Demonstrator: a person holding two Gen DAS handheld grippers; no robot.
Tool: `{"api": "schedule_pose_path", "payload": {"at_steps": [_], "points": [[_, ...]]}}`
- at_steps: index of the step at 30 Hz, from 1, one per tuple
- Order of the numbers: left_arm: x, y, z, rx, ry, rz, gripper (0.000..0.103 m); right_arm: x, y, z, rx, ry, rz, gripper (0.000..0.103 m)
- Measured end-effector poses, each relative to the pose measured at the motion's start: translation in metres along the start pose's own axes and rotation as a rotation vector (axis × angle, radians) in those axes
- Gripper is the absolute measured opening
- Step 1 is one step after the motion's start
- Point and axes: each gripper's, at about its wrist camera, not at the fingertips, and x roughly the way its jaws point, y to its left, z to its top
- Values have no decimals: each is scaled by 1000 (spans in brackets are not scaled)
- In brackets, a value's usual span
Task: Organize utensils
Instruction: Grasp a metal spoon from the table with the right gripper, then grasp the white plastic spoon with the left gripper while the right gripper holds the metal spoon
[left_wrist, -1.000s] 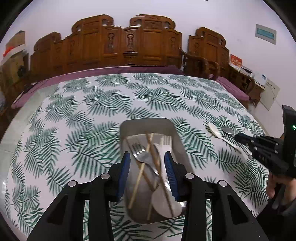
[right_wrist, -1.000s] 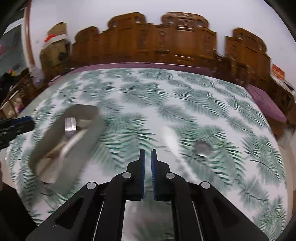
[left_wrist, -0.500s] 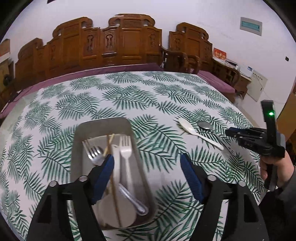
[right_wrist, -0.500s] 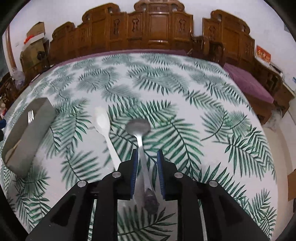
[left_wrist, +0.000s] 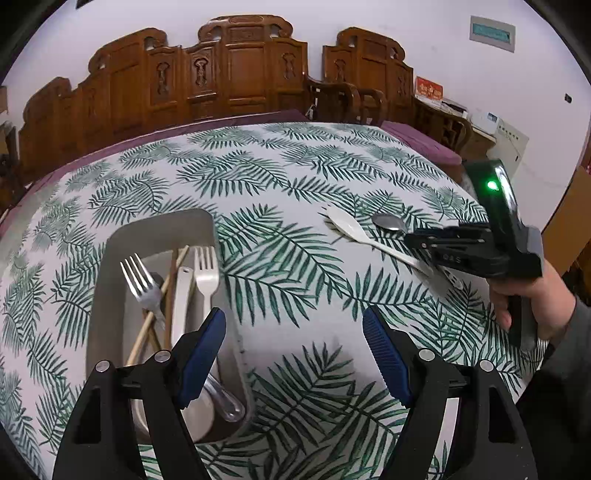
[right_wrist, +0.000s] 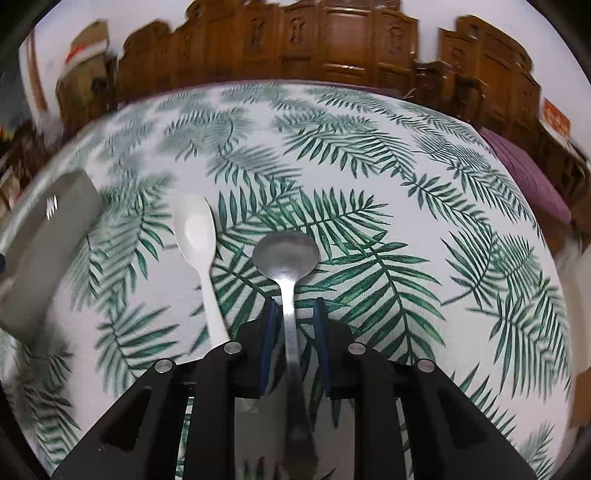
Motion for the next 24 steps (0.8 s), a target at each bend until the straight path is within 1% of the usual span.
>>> {"api": "schedule_pose_path", "payload": {"at_steps": [1,2,3,7,10,15,20,24], "points": [[2,-3,-1,10,8,4,73,0,-1,0,-8,2,2,20],[3,-6,-3,21,12,9,73,-1,-2,0,-6,8,15,10],[3,-9,-4,28,13,13,73,-1,-3,0,-8,11,19,7],[7,-22,-4,45,24,19,73,-5,-12,-6,4,11,48,7],[10,-33,-2,69,32,27,73,-10,-27,-12,31,5,47,7],[23,-57,0,150,56,61,73,-19,-55,-19,95,-15,52,7],[40,-75,10,152,82,39,73,-24,-68,-22,125,-32,51,7],[58,-92,27,158,88,26,69,-27,-72,-23,143,-42,62,7]]}}
